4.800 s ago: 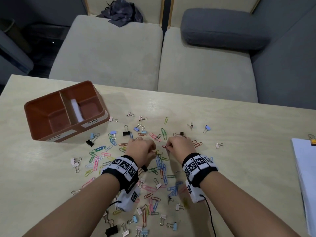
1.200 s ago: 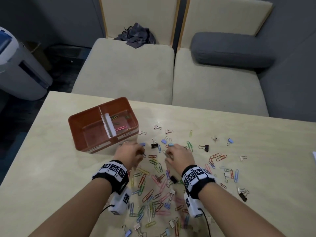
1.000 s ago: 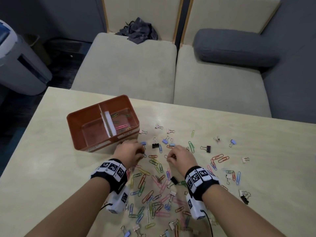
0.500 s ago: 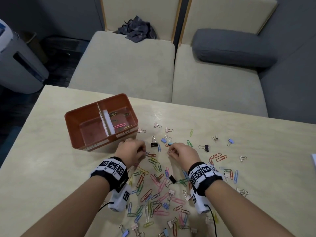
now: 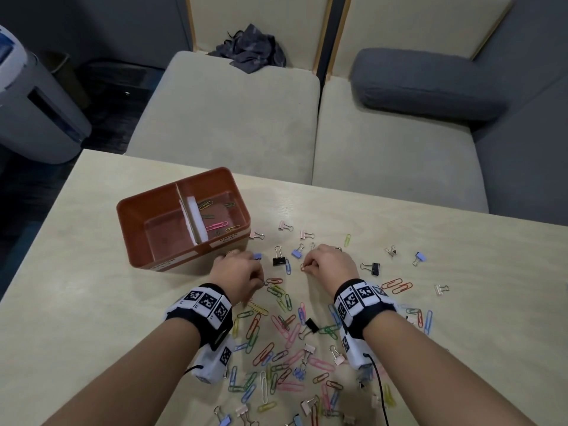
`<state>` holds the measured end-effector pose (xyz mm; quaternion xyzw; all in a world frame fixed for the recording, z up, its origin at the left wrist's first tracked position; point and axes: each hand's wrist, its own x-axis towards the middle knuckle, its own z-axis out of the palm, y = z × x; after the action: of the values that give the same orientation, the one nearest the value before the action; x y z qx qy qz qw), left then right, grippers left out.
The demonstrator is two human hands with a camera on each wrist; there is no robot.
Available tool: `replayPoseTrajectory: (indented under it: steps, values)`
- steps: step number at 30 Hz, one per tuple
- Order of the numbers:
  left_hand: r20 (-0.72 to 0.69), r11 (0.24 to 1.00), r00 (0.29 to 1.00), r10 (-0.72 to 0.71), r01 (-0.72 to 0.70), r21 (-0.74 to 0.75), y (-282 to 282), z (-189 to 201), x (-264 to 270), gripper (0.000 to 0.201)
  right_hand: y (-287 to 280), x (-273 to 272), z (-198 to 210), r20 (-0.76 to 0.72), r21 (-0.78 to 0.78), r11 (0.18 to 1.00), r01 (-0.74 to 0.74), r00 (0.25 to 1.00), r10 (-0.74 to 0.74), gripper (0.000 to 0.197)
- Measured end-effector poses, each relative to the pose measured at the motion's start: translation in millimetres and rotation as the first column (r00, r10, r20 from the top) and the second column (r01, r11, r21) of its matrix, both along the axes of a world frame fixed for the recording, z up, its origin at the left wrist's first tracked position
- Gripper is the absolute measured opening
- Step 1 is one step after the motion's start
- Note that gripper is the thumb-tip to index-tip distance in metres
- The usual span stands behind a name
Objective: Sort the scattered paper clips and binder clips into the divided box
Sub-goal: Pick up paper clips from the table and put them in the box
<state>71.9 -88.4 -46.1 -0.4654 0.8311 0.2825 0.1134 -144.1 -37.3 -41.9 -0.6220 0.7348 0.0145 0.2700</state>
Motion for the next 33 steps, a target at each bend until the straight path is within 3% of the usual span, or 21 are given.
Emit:
replayPoseTrajectory:
  steps: [13, 19, 22, 27, 30, 33]
  values:
    - [0.011, 0.994, 0.999, -0.047, 0.048, -0.096, 8, 0, -1, 0.012, 12, 12, 5, 0.097, 0.096, 0.984, 0.147, 0.983, -0.157, 0.011]
    - [-0.098, 0.998, 0.995, 0.029, -0.034, -0.044, 12, 1, -11, 0.018, 21, 12, 2, -0.017, -0.011, 1.000, -0.016, 1.000, 0.016, 0.022]
    - [-0.039, 0.999, 0.999, 0.030, -0.031, -0.027, 12, 2, -21, 0.025, 22, 10, 0, -0.034, -0.045, 0.998, -0.036, 0.999, 0.034, 0.025]
    - [-0.018, 0.999, 0.999, 0.036, -0.036, -0.023, 14, -5, -23, 0.019, 39, -3, 5, 0.059, -0.099, 0.988, 0.122, 0.991, -0.117, 0.019]
    - [-0.048, 0.999, 0.998, 0.032, -0.033, -0.031, 16, -7, -22, 0.012, 61, -19, 6, 0.185, -0.092, 0.928, 0.362, 0.922, -0.341, 0.009]
    - [-0.018, 1.000, 1.000, -0.009, 0.008, -0.012, 14, -5, -22, 0.011, 69, -32, 0, 0.262, -0.047, 0.873, 0.486, 0.849, -0.458, 0.007]
